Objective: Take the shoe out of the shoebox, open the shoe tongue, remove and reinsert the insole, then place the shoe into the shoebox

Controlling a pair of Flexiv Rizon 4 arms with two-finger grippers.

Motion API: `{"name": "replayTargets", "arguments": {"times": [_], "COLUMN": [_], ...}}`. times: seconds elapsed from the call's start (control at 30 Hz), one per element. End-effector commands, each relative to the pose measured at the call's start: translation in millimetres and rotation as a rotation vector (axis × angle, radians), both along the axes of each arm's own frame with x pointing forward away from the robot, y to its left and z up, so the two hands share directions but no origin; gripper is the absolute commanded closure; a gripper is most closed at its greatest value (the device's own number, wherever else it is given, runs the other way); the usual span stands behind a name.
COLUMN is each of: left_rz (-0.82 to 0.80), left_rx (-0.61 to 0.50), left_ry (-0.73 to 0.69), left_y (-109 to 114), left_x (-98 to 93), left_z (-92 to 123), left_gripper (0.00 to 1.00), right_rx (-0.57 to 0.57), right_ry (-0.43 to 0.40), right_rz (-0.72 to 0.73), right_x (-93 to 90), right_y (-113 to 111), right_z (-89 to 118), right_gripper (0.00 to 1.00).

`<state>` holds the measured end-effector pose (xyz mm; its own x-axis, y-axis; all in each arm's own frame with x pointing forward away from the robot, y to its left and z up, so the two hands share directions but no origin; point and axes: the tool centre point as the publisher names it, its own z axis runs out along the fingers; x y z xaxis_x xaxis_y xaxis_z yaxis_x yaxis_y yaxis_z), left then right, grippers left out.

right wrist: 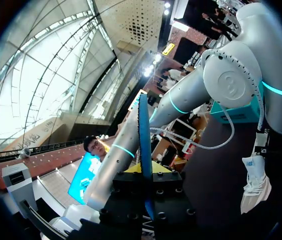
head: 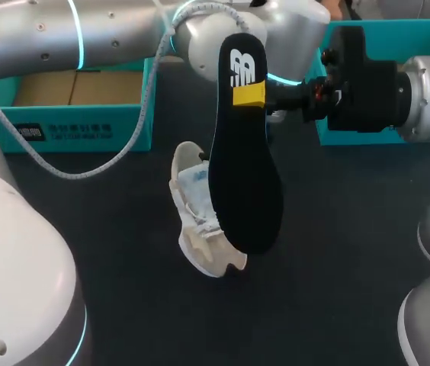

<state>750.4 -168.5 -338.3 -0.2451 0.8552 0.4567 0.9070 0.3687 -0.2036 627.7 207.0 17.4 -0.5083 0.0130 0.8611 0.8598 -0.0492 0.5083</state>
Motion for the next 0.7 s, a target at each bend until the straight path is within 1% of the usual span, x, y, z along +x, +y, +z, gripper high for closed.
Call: {"name": "replayTargets", "arguments": {"times": [0.03,0.1,0.13,0.17,0.2,0.23,0.4,0.7], "left_rz": [0.0,-0.017,-0.027,-0.056,-0.082,-0.089,-0.148,-0.161], "left_rx": [0.004,-0.016,-0.047,-0.06,-0.06,-0.062,-0.073,-0.061], "left_ry": [0.002,-0.012,0.049,0.035,0.044,0.025,0.032,-0.079], "left_y": [-1,-2,-4,-5,-7,-9,-11,-19], "left_x": [1.4,-0.1,0.1,-0.2,-1.3,-1.6,-8.7,-17.9], "left_z": [1,-2,-7,-10,-15,-18,-21,-38], "left_gripper": [1.0,1.0,1.0,1.0,1.0,1.0,1.0,1.0], "right_rx": [-0.003,-0.003,-0.003,-0.003,-0.003,-0.003,-0.003,-0.003], "right_ry": [0.002,0.002,0.002,0.002,0.002,0.002,0.002,0.002], "right_rz": [-0.003,-0.003,-0.003,-0.003,-0.003,-0.003,-0.003,-0.003], "right_x": [-0.3,-0.3,-0.3,-0.3,-0.3,-0.3,-0.3,-0.3], "right_y": [3,3,3,3,3,3,3,3], "right_z": [0,0,0,0,0,0,0,0], "right_gripper": [1.0,1.0,1.0,1.0,1.0,1.0,1.0,1.0]}}
